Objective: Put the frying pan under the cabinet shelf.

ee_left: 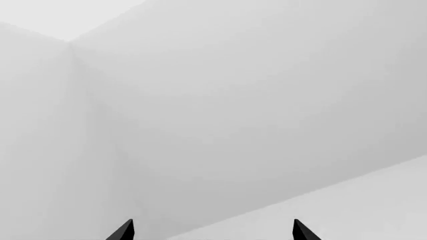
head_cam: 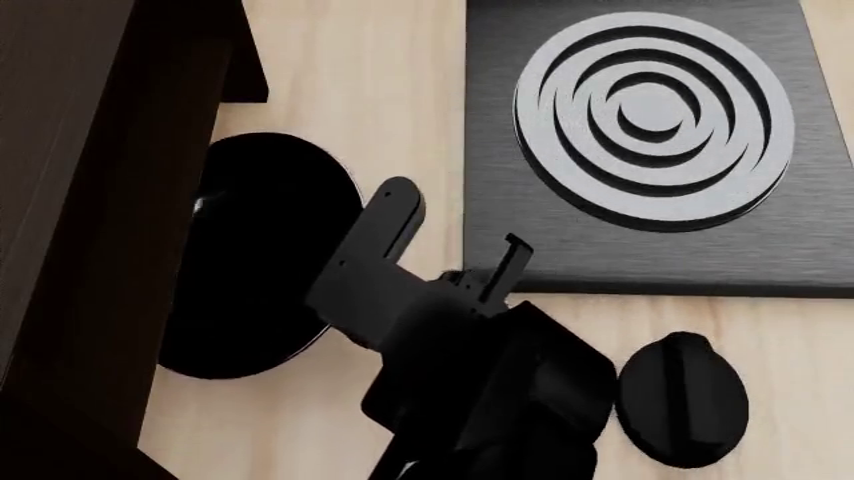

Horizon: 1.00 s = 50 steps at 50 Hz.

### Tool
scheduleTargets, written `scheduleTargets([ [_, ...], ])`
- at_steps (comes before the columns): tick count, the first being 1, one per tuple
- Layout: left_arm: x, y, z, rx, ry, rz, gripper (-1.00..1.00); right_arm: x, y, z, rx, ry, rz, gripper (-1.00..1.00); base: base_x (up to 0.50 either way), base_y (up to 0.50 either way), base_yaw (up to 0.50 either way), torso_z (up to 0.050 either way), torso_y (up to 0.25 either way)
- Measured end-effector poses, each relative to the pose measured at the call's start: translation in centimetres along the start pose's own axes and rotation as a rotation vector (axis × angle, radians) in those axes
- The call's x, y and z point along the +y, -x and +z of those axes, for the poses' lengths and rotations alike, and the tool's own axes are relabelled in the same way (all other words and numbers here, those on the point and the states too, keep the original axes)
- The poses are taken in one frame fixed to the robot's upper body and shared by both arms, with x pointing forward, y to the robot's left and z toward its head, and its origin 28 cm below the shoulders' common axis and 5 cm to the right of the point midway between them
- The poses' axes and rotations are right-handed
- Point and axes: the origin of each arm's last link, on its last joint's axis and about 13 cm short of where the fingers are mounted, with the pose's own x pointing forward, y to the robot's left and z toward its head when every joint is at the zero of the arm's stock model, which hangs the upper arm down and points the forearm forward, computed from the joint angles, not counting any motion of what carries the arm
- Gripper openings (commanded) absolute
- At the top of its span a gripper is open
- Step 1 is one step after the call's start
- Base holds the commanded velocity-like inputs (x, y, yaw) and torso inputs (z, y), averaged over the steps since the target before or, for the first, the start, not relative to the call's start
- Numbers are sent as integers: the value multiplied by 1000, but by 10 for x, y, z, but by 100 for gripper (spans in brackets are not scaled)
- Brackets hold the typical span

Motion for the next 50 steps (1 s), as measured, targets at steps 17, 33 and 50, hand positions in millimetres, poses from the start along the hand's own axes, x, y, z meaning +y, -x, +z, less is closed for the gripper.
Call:
scheduleTargets([
  [17,3,4,-6,11,-36,17,100,-6,-54,25,-96,-14,123,-100,0,1,2,0,0],
  [33,0,2,-19,34,-61,18,100,-1,-87,57,-205,43,221,-100,0,1,3,0,0],
  [50,-3,-4,-27,49,-75,10,100,-7,-90,55,-215,-32,255,-100,1,3,5,0,0],
])
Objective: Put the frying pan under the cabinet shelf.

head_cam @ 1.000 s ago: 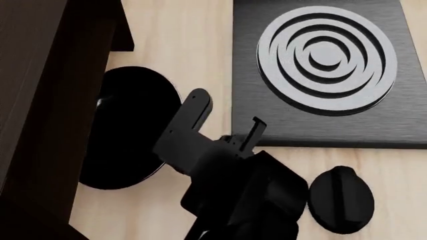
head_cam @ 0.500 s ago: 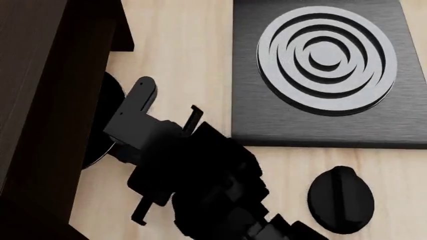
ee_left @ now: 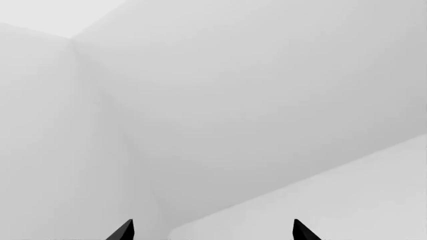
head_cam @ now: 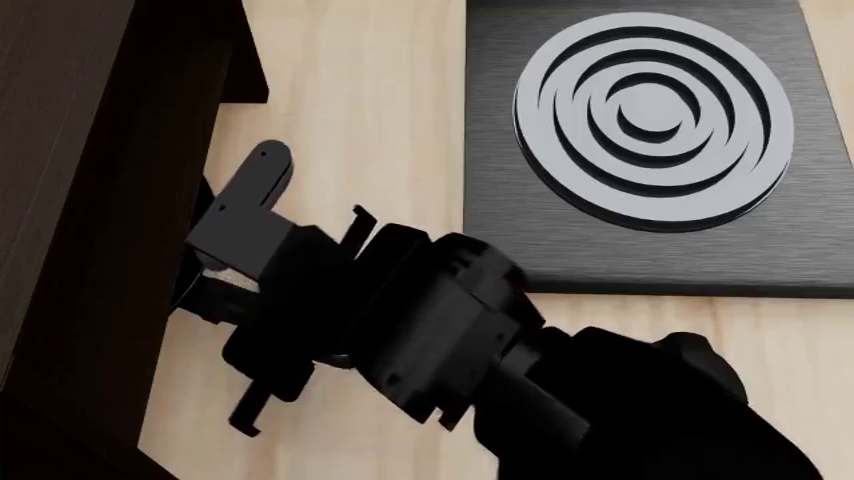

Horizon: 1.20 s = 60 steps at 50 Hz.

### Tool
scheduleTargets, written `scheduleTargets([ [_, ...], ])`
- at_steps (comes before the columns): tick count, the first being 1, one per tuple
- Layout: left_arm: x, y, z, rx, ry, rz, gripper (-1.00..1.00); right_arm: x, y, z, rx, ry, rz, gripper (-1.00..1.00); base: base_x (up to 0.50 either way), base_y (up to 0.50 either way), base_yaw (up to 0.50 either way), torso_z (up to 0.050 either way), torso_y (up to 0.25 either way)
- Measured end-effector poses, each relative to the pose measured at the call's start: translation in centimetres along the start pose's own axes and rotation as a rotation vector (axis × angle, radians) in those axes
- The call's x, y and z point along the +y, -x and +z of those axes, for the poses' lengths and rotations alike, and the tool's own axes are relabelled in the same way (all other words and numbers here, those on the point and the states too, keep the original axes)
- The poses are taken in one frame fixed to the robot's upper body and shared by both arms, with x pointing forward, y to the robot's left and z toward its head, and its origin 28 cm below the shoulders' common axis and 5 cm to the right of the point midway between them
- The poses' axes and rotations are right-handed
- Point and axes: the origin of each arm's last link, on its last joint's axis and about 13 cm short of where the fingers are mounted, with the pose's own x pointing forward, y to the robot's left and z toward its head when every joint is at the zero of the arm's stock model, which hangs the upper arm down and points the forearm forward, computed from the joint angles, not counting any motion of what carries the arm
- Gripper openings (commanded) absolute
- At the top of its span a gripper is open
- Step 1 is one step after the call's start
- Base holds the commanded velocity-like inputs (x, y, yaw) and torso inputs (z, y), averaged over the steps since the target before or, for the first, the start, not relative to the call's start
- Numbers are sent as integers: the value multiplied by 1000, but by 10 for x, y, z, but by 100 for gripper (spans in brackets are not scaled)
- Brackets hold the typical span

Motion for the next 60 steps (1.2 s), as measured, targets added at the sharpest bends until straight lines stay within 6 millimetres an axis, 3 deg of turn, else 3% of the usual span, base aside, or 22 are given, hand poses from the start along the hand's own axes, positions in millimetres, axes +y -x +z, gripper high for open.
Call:
scheduleTargets([
  [1,0,0,0,1,0,0,100,0,0,0,-1,-8,0,-100,0,4,5,0,0],
  [2,-1,-1,-1,2,0,-1,100,0,0,-1,-2,-13,1,100,0,4,5,0,0],
  [11,-3,-1,-4,7,2,-7,100,1,2,21,-95,-26,6,100,0,0,1,0,0],
  [21,-3,1,-7,12,11,-11,100,-3,9,25,-93,-30,-11,100,1,0,0,0,0],
  [37,-5,3,-8,11,25,-22,100,-16,55,25,-67,12,-145,100,0,0,0,0,0],
  [51,-9,4,-3,-1,25,-37,100,-8,88,11,42,72,-191,100,0,0,0,0,0],
  [60,-10,4,-4,-2,32,-41,100,0,119,11,24,79,-239,100,0,0,0,0,0],
])
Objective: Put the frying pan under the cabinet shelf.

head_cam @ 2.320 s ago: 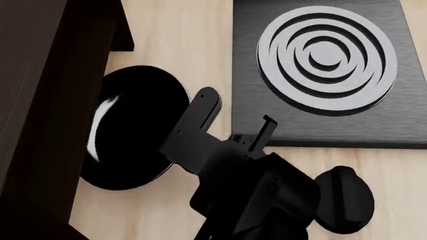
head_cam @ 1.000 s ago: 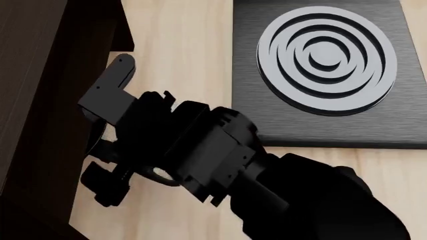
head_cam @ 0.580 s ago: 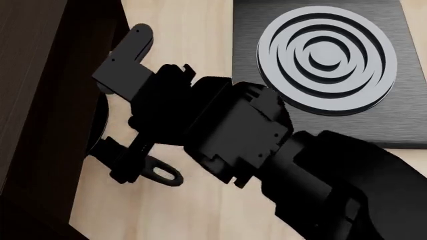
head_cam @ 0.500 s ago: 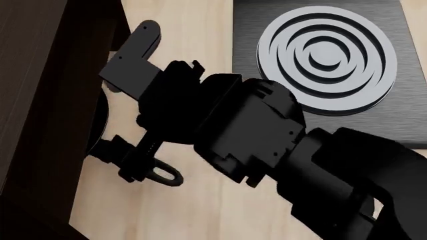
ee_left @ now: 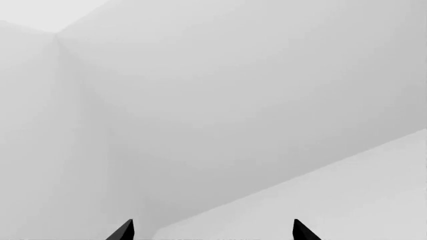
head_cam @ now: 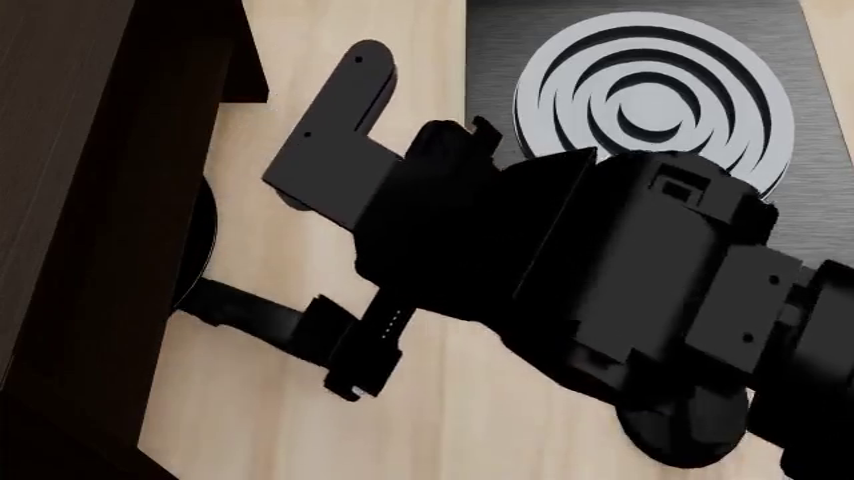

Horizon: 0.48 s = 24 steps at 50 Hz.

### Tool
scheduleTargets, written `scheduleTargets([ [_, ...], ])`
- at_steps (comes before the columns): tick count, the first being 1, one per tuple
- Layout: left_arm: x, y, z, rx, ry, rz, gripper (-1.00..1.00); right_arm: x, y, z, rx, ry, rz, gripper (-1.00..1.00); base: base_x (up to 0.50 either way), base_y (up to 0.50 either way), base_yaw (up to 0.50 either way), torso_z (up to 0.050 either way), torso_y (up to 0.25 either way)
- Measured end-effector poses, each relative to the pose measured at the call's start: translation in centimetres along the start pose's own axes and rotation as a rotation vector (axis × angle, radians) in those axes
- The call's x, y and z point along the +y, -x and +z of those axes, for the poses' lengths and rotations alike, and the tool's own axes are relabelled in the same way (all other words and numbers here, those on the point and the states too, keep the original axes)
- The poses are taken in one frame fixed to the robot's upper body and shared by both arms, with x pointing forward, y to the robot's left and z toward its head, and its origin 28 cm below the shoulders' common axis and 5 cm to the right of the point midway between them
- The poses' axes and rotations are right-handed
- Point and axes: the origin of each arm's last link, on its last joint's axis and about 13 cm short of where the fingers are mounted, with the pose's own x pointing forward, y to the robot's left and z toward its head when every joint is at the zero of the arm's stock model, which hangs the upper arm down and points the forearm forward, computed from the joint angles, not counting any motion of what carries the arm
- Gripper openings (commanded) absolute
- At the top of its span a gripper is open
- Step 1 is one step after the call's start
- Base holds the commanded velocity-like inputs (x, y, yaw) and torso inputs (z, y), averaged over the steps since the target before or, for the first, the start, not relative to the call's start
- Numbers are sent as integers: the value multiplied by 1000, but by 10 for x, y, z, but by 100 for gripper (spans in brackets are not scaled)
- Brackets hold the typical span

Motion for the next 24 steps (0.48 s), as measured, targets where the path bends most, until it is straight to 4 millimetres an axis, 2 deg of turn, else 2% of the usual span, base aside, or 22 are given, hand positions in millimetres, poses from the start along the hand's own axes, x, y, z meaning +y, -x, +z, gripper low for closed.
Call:
scheduleTargets([
  [13,-1,2,0,0,9,-4,100,-3,56,7,-119,-34,-120,100,0,0,0,0,0],
  [24,-3,6,-1,-2,15,-12,100,-1,100,3,-181,-65,-229,100,0,0,0,0,0],
])
